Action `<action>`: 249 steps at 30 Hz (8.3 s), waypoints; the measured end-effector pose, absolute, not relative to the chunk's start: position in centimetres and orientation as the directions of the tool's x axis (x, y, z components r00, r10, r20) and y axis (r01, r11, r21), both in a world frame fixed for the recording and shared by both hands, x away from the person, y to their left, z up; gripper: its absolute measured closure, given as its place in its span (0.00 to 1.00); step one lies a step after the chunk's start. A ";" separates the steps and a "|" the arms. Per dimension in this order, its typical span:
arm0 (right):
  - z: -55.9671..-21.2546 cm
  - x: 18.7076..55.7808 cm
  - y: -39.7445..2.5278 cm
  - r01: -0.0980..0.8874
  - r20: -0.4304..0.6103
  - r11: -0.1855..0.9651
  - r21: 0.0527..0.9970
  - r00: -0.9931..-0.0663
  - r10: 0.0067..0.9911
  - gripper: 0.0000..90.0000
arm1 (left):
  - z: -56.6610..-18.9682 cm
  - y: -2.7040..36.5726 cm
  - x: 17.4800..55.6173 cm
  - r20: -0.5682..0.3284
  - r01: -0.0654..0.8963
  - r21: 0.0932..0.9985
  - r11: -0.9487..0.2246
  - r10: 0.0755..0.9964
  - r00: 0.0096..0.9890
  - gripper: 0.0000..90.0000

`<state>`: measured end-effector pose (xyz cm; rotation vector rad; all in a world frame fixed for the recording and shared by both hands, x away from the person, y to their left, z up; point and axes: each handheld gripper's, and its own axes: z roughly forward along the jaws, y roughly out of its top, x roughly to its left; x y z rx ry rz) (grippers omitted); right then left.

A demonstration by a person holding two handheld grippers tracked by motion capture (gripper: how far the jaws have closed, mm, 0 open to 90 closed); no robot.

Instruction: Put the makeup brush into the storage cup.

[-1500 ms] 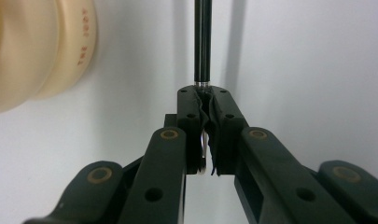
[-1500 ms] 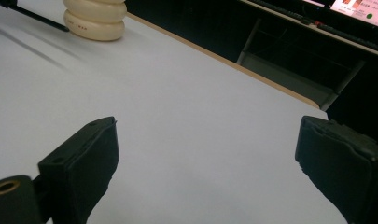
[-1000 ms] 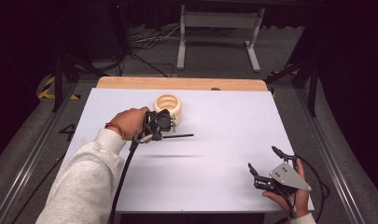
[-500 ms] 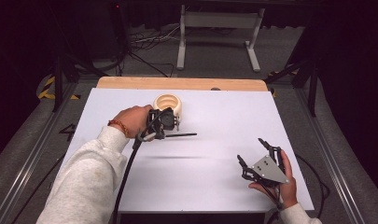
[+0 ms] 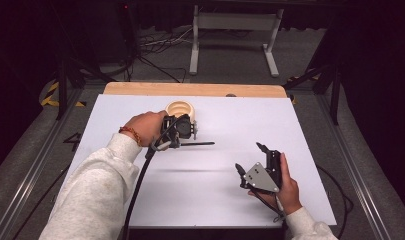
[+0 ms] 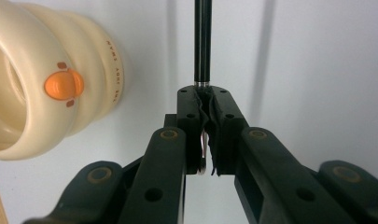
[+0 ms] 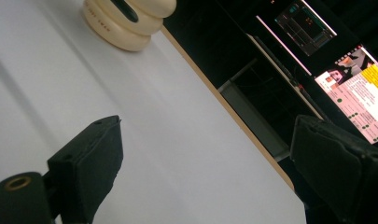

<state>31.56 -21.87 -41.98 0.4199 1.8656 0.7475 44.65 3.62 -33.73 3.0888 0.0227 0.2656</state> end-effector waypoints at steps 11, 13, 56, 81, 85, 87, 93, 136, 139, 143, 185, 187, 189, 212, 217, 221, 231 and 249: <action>-42.3 32.1 -18.6 -0.090 -0.770 0.806 0.585 -0.374 0.517 0.10 | -34.0 2.6 44.4 0.168 -0.003 0.047 -0.999 0.005 0.986 0.94; -42.5 32.1 -17.3 -0.112 -0.810 0.838 0.535 -0.351 0.470 0.11 | -34.0 2.3 44.3 0.173 -0.007 0.046 -0.999 0.001 0.985 0.94; -45.1 32.8 -9.4 -0.150 -0.975 0.984 0.094 -0.214 0.061 0.86 | -34.6 -2.0 43.2 0.146 -0.047 0.006 -0.999 -0.046 0.988 0.94; -44.8 33.0 -9.4 -0.119 -0.969 0.990 0.081 -0.243 0.050 0.94 | -33.3 1.6 43.0 0.168 -0.032 0.274 -0.961 0.015 0.986 0.84; -44.5 33.1 -9.7 -0.116 -0.965 0.988 0.102 -0.254 0.069 0.94 | -32.8 4.1 42.4 0.215 -0.047 0.429 -0.902 0.051 0.975 0.68; -44.5 33.0 -9.8 -0.111 -0.963 0.987 0.113 -0.258 0.081 0.94 | -32.9 5.0 42.0 0.241 -0.058 0.456 -0.888 0.060 0.969 0.63; -43.9 33.2 -10.8 -0.112 -0.945 0.975 0.193 -0.289 0.154 0.94 | -34.0 9.2 41.0 0.307 0.008 0.598 -0.802 0.238 0.922 0.44; -38.2 37.4 -18.0 0.007 -0.303 0.396 0.918 -0.631 0.714 0.94 | -42.1 19.5 35.2 0.231 0.082 0.893 -0.442 0.609 0.759 0.03; -38.0 38.1 -18.6 0.047 -0.196 0.303 0.952 -0.668 0.718 0.94 | -42.7 19.9 34.5 0.224 0.084 0.900 -0.427 0.619 0.753 0.04; -37.9 38.6 -19.0 0.066 -0.134 0.243 0.968 -0.683 0.718 0.94 | -43.0 20.4 33.9 0.210 0.090 0.910 -0.405 0.637 0.742 0.04; -35.4 44.9 -13.7 0.001 -0.019 0.032 0.999 -0.779 0.626 0.94 | -44.7 23.8 31.3 0.097 0.139 0.954 -0.265 0.712 0.695 0.05; -35.5 45.4 -13.3 0.005 -0.017 0.034 0.999 -0.781 0.624 0.94 | -44.7 23.8 31.3 0.095 0.136 0.955 -0.263 0.709 0.699 0.05; -35.6 45.7 -13.1 0.007 -0.014 0.031 0.999 -0.783 0.621 0.94 | -44.7 23.7 31.3 0.096 0.138 0.954 -0.265 0.710 0.698 0.05; -35.3 48.4 -10.3 0.016 0.016 -0.006 1.000 -0.797 0.604 0.94 | -44.7 23.7 31.0 0.126 0.105 0.956 -0.274 0.707 0.696 0.05; -35.6 49.0 -9.5 0.011 0.003 0.009 1.000 -0.797 0.604 0.94 | -44.7 23.6 30.8 0.125 0.101 0.957 -0.272 0.701 0.703 0.05; -35.9 49.4 -9.3 0.018 0.008 0.010 1.000 -0.787 0.617 0.94 | -44.8 23.7 30.8 0.122 0.103 0.958 -0.269 0.702 0.702 0.05; -36.9 50.2 -9.0 0.039 0.019 0.019 0.999 -0.779 0.626 0.94 | -44.7 23.9 30.7 0.118 0.103 0.958 -0.266 0.697 0.707 0.06; -37.9 50.8 -8.3 0.048 0.033 0.005 0.999 -0.773 0.634 0.94 | -44.7 23.8 30.6 0.117 0.102 0.958 -0.267 0.694 0.711 0.06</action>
